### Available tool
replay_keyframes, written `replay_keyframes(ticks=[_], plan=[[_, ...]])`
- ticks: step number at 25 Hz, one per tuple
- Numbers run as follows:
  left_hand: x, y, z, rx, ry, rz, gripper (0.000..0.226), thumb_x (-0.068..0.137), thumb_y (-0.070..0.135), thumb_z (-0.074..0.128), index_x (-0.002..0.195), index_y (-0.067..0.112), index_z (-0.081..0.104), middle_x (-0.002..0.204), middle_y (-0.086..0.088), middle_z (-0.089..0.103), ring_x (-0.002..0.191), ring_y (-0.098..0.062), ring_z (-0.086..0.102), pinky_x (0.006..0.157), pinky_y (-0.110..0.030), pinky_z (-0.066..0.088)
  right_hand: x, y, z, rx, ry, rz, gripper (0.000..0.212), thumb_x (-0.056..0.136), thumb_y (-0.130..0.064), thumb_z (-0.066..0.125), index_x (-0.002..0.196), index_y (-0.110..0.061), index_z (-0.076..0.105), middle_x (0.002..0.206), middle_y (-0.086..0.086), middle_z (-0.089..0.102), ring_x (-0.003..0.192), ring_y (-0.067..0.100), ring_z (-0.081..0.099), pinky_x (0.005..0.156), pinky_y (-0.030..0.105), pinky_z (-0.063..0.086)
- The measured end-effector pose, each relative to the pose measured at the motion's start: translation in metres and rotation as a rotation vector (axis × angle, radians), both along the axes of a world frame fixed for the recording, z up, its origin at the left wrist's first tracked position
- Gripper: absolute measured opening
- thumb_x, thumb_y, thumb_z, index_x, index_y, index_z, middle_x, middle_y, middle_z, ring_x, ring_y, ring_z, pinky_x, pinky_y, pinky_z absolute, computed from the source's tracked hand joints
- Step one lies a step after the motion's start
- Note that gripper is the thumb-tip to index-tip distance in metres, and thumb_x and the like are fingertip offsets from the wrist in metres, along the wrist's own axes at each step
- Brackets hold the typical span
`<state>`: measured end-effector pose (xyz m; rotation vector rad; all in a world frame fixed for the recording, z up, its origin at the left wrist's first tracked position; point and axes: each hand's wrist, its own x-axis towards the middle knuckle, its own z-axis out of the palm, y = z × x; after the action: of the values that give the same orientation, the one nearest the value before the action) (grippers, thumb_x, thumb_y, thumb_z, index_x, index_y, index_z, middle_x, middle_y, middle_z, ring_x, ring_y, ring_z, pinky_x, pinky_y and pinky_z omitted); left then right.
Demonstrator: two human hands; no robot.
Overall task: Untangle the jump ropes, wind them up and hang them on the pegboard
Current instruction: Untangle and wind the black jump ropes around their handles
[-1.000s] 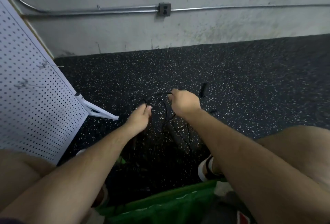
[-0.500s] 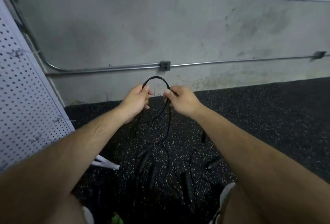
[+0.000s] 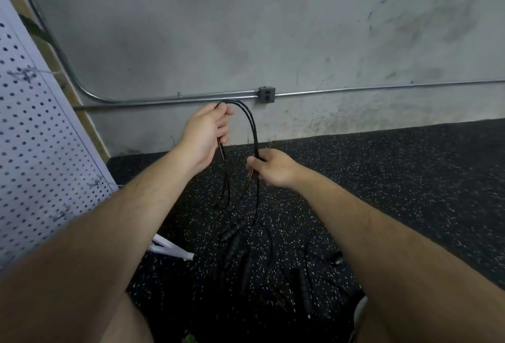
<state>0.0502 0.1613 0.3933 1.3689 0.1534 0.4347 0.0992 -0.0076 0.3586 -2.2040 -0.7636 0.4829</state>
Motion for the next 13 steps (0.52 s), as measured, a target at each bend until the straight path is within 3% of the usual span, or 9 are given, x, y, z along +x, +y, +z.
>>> replay_keyframes(ticks=[2, 6, 10, 13], plan=[[0.0, 0.005, 0.0, -0.046, -0.007, 0.006, 0.026, 0.109, 0.021, 0.04, 0.089, 0.013, 0.055, 0.053, 0.011, 0.032, 0.047, -0.007, 0.028, 0.049, -0.024, 0.028, 0.002, 0.004, 0.002, 0.077, 0.052, -0.027, 0.024, 0.103, -0.038, 0.054, 0.101, -0.017, 0.067, 0.089, -0.002, 0.07, 0.07, 0.013, 0.057, 0.072, 0.035, 0.05], [-0.001, -0.003, 0.003, -0.16, -0.056, -0.052, 0.026, 0.109, 0.019, 0.039, 0.088, 0.011, 0.053, 0.055, 0.008, 0.03, 0.048, -0.008, 0.028, 0.049, -0.024, 0.027, -0.011, 0.017, 0.004, 0.239, 0.228, 0.057, 0.037, 0.083, -0.042, 0.08, 0.115, -0.025, 0.07, 0.096, -0.01, 0.072, 0.068, -0.003, 0.061, 0.062, 0.012, 0.044], [-0.005, -0.003, 0.006, -0.145, -0.066, -0.037, 0.025, 0.109, 0.02, 0.04, 0.093, 0.01, 0.057, 0.06, 0.006, 0.036, 0.053, -0.01, 0.036, 0.055, -0.025, 0.033, -0.017, 0.028, -0.001, 0.172, 0.11, 0.077, 0.02, 0.091, -0.034, 0.073, 0.085, -0.016, 0.071, 0.081, -0.001, 0.072, 0.071, 0.012, 0.061, 0.071, 0.026, 0.046], [-0.015, 0.004, 0.001, 0.11, 0.076, -0.051, 0.023, 0.104, 0.032, 0.05, 0.111, 0.014, 0.063, 0.087, 0.003, 0.063, 0.085, -0.015, 0.062, 0.078, -0.029, 0.047, -0.016, 0.025, 0.011, 0.218, 0.09, 0.017, 0.02, 0.097, -0.03, 0.066, 0.081, -0.02, 0.068, 0.075, -0.004, 0.068, 0.068, 0.013, 0.057, 0.066, 0.028, 0.043]])
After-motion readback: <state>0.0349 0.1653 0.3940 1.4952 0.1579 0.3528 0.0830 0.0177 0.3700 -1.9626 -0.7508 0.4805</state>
